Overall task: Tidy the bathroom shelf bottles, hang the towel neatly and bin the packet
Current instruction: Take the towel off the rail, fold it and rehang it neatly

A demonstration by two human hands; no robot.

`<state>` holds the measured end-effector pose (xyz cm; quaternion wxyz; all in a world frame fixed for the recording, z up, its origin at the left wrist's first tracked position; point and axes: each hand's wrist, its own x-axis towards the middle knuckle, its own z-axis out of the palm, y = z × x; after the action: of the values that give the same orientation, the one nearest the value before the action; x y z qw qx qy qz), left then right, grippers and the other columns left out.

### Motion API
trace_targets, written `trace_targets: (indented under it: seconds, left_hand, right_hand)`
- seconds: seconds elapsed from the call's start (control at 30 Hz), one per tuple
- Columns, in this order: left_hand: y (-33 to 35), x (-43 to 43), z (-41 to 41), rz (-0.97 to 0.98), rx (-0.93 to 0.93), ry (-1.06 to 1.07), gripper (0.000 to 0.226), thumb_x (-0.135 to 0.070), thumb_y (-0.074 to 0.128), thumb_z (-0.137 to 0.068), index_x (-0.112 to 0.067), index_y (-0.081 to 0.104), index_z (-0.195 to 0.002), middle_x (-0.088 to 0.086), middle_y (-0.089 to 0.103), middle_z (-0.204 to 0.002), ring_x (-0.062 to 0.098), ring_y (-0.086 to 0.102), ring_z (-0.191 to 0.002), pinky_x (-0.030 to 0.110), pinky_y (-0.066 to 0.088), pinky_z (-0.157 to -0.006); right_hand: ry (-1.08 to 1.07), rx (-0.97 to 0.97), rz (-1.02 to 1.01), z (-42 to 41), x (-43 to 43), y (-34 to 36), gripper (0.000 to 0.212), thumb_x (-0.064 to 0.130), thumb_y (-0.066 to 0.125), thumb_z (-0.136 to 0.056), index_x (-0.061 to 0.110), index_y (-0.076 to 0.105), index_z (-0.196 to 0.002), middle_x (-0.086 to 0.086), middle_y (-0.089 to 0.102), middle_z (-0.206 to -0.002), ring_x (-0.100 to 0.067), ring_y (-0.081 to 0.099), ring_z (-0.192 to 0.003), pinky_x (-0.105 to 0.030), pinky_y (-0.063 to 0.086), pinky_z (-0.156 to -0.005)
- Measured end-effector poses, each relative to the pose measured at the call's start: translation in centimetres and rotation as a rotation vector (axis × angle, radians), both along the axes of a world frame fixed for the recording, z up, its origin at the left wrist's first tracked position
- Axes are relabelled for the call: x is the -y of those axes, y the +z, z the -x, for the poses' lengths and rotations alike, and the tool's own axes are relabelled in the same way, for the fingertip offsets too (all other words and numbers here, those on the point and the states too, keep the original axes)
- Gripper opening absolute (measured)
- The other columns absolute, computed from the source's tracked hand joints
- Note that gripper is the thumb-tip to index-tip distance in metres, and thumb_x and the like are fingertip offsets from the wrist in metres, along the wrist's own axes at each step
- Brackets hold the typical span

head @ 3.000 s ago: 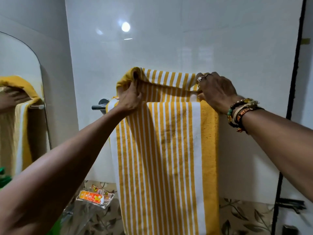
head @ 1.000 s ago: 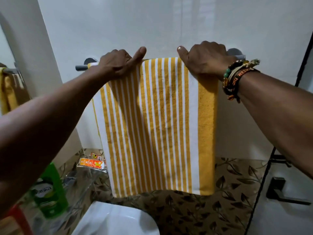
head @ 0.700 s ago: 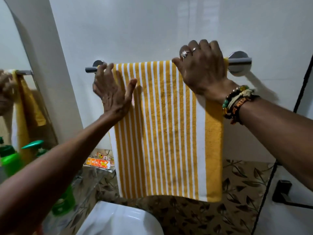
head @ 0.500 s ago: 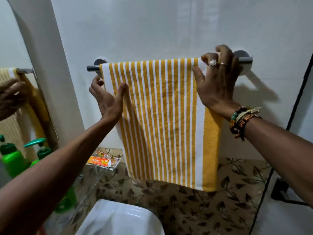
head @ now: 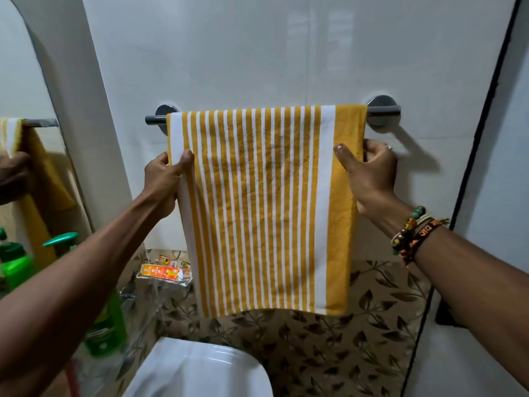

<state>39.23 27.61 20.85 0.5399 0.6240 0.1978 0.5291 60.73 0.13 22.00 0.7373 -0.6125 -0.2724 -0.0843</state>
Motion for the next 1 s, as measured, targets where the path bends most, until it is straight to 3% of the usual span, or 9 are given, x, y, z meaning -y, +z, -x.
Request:
trace_targets:
  seconds: [0.1, 0.23, 0.37, 0.43, 0.53, 0.67, 0.77, 0.87, 1.0]
  left_hand:
    - [1.2, 0.4, 0.6, -0.029, 0.005, 0.018, 0.024, -0.042, 0.074, -0.081, -0.028, 0.069, -0.1, -0.012, 0.075, -0.097, 0.007, 0.073, -0.087, 0.024, 0.058, -0.069]
    - [4.3, 1.1, 0.6, -0.086, 0.028, 0.087, 0.018, -0.045, 0.077, -0.078, -0.03, 0.072, -0.085, -0.012, 0.075, -0.085, 0.003, 0.072, -0.077, 0.018, 0.056, -0.061]
    - [7.2, 1.0, -0.5, -0.089, 0.004, 0.106, 0.017, -0.038, 0.078, -0.079, -0.023, 0.073, -0.083, -0.004, 0.076, -0.087, 0.01, 0.072, -0.078, 0.03, 0.06, -0.073]
    - [8.0, 0.8, -1.0, -0.07, -0.01, 0.137, 0.018, -0.035, 0.08, -0.078, -0.019, 0.072, -0.082, -0.001, 0.076, -0.088, 0.013, 0.073, -0.079, 0.034, 0.061, -0.077]
    - [8.4, 0.8, -1.9, -0.103, -0.047, 0.309, 0.031, -0.045, 0.082, -0.069, -0.02, 0.072, -0.085, -0.003, 0.074, -0.09, 0.015, 0.071, -0.085, 0.028, 0.058, -0.074]
    - [7.7, 1.3, -2.6, -0.084, 0.011, 0.426, 0.065, -0.047, 0.088, -0.058, -0.018, 0.059, -0.108, -0.004, 0.063, -0.111, 0.012, 0.063, -0.098, 0.025, 0.055, -0.082]
    - [6.1, 1.3, -2.8, -0.024, 0.089, 0.336, 0.071, -0.045, 0.091, -0.054, -0.014, 0.056, -0.107, -0.002, 0.066, -0.106, 0.012, 0.067, -0.094, 0.03, 0.058, -0.084]
    - [3.3, 0.9, -3.0, -0.044, 0.046, 0.154, 0.054, -0.042, 0.09, -0.061, -0.013, 0.068, -0.101, -0.003, 0.073, -0.095, 0.004, 0.071, -0.082, 0.029, 0.06, -0.076]
    - [0.0, 0.6, -2.8, -0.036, -0.124, -0.033, 0.07, -0.051, 0.084, -0.065, -0.016, 0.064, -0.121, -0.005, 0.072, -0.11, 0.014, 0.069, -0.099, 0.035, 0.057, -0.086]
  right_hand:
    - [0.196, -0.096, -0.006, 0.0, 0.7, 0.5, 0.015, 0.029, 0.074, -0.085, 0.017, 0.072, -0.094, 0.001, 0.077, -0.088, -0.014, 0.075, -0.08, -0.03, 0.061, -0.068]
    - [0.157, -0.048, -0.105, 0.0, 1.0, 2.4, 0.014, 0.029, 0.073, -0.086, 0.018, 0.068, -0.08, 0.0, 0.075, -0.085, -0.019, 0.072, -0.082, -0.035, 0.061, -0.073]
    - [0.064, -0.027, -0.176, 0.0, 0.0, 4.9, 0.037, 0.027, 0.067, -0.09, 0.024, 0.041, -0.064, 0.004, 0.039, -0.066, -0.01, 0.036, -0.062, -0.028, 0.036, -0.059]
    - [0.011, -0.028, -0.159, -0.5, -0.5, 5.9, 0.035, 0.029, 0.066, -0.091, 0.023, 0.041, -0.068, 0.006, 0.034, -0.067, -0.009, 0.032, -0.062, -0.027, 0.035, -0.059]
    - [-0.018, -0.048, -0.119, -1.5, -0.6, 6.8, 0.027, 0.033, 0.071, -0.086, 0.017, 0.052, -0.076, -0.002, 0.046, -0.074, -0.013, 0.043, -0.067, -0.028, 0.045, -0.058]
    - [-0.145, -0.061, -0.173, -2.5, -0.7, 6.5, 0.048, 0.037, 0.085, -0.07, 0.005, 0.063, -0.098, -0.003, 0.068, -0.097, -0.011, 0.062, -0.078, -0.029, 0.059, -0.07]
    - [-0.19, -0.052, -0.166, -2.2, -0.4, 5.2, 0.054, 0.043, 0.088, -0.064, 0.015, 0.059, -0.1, 0.003, 0.067, -0.094, -0.011, 0.066, -0.084, -0.019, 0.054, -0.064]
    - [0.001, -0.069, -0.106, -2.2, 0.0, 2.8, 0.065, 0.046, 0.092, -0.052, 0.018, 0.063, -0.103, 0.005, 0.073, -0.096, -0.012, 0.072, -0.086, -0.027, 0.059, -0.069]
    - [0.138, -0.015, 0.079, -3.0, 0.2, -0.5, 0.058, 0.047, 0.091, -0.054, 0.021, 0.068, -0.099, 0.007, 0.075, -0.092, -0.007, 0.073, -0.081, -0.031, 0.062, -0.072]
